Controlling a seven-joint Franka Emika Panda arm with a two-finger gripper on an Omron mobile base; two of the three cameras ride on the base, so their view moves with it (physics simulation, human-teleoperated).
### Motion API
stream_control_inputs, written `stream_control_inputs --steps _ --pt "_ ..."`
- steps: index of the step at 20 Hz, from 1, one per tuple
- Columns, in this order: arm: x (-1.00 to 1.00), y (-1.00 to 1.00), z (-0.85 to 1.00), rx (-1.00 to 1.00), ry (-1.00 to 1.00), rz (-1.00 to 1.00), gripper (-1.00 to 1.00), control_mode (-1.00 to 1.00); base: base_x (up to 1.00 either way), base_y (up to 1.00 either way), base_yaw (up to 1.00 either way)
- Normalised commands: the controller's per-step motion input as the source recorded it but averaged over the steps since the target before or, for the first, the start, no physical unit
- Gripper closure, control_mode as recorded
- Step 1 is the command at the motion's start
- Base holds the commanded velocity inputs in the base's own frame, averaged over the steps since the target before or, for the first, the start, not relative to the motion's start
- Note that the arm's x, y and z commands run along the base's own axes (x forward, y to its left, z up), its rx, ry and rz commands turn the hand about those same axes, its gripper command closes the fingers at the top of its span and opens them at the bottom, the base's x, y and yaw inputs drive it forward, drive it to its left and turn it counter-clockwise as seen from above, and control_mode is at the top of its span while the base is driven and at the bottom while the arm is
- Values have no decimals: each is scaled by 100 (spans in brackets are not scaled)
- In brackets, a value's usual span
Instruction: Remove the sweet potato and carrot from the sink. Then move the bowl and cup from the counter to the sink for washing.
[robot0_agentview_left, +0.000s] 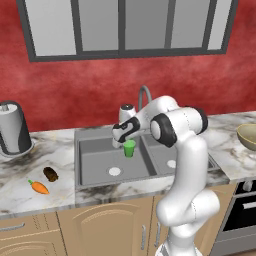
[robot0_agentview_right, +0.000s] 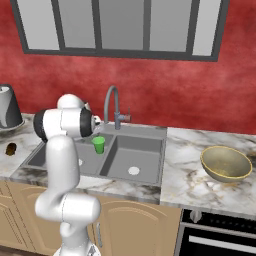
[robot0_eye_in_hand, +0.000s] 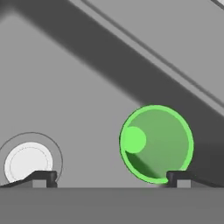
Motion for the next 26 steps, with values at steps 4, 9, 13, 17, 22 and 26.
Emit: stream_control_inputs --steps 4,9,13,17,22,26 --pt "-29 1 24 0 0 -13 -100 -100 0 0 0" --pt "-34 1 22 0 0 -14 -100 -100 0 0 0" --pt "-33 0 22 0 0 -12 -100 -100 0 0 0" --pt "-36 0 20 0 0 -13 -100 -100 0 0 0" --pt "-39 0 18 1 0 -14 -100 -100 0 0 0" --pt "-44 0 17 3 0 -14 -100 -100 0 0 0"
